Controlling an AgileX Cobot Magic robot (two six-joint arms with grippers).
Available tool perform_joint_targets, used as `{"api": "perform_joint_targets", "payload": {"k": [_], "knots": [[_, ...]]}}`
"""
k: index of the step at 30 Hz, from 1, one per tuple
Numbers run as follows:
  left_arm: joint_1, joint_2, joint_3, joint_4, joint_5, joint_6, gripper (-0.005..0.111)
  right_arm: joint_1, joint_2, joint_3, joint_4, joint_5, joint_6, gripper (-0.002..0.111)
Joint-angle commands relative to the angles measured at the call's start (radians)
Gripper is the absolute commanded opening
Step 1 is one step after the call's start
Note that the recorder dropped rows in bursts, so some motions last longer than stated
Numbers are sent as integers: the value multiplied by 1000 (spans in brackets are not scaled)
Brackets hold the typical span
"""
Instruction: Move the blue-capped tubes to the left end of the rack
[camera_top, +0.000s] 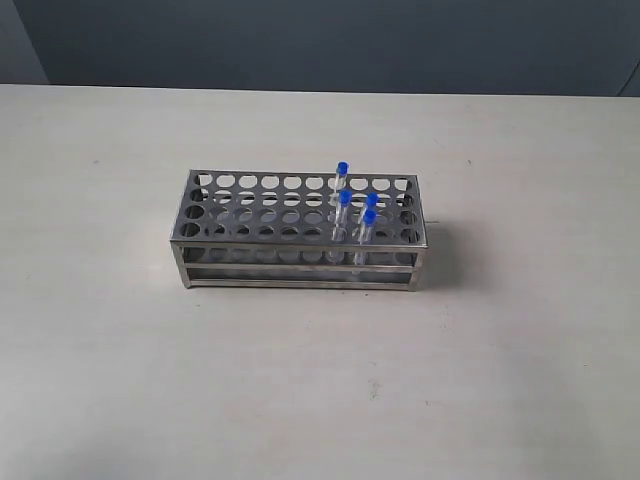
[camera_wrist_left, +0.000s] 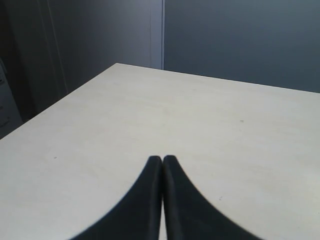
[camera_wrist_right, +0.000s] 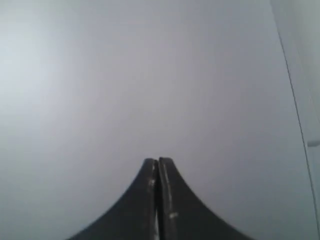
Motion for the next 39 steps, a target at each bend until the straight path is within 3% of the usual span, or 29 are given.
{"api": "perform_joint_targets", "payload": {"k": [1, 4, 8, 14, 20, 22, 26, 28, 39], "knots": [[2, -4, -3, 1, 4, -1, 1, -5, 352, -305, -330, -29, -14, -1], [2, -4, -3, 1, 4, -1, 1, 7, 495, -357, -515, -39, 111, -1], [2, -4, -3, 1, 4, -1, 1, 101, 666, -226, -642, -99, 297, -1], [2, -4, -3, 1, 4, -1, 1, 250, 938, 60, -420, -444, 121, -1], [2, -4, -3, 1, 4, -1, 1, 301, 1125, 92, -435, -538, 110, 0], [2, -4, -3, 1, 4, -1, 1, 301, 1174, 92, -487, -574, 103, 8], [2, -4, -3, -2, 6, -1, 1, 301, 1250, 92, -543, -672, 101, 38], [2, -4, -3, -2, 6, -1, 1, 301, 1271, 92, -543, -704, 101, 46], [2, -4, -3, 0, 6, -1, 1, 303, 1344, -16, -619, -681, 99, 46]]}}
